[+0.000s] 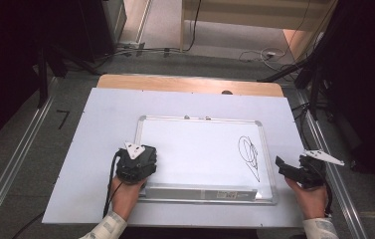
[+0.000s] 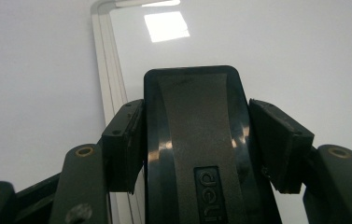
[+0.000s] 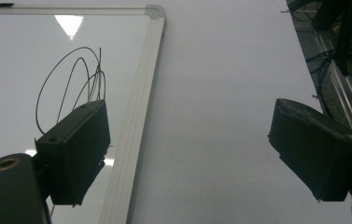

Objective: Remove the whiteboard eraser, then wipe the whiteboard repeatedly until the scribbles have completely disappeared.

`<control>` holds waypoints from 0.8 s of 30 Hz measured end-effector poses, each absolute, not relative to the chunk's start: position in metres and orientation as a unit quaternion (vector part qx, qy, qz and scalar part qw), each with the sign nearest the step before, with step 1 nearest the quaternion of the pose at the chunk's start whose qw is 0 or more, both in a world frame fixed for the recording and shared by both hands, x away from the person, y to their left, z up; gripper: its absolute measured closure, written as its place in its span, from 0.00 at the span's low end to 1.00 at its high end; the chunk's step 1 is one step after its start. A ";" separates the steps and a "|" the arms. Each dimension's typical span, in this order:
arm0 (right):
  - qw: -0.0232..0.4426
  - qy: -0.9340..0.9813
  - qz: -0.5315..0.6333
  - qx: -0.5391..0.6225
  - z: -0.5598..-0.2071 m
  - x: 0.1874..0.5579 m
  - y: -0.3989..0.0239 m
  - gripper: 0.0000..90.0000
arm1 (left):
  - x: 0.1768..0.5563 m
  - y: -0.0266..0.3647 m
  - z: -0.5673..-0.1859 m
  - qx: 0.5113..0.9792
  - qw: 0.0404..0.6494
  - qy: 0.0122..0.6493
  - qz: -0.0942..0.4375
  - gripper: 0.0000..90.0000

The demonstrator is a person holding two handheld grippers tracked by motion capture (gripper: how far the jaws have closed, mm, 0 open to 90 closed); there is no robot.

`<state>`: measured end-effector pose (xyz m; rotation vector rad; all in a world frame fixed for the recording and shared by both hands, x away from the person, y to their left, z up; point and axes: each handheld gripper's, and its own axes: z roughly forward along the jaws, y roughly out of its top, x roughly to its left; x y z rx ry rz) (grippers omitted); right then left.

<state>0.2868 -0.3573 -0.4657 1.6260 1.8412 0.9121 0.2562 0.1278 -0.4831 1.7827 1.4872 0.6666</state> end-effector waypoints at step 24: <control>0.258 0.679 0.337 0.599 -0.465 0.286 -0.358 0.12 | 0.263 0.121 -0.462 0.678 0.380 0.575 0.255 0.44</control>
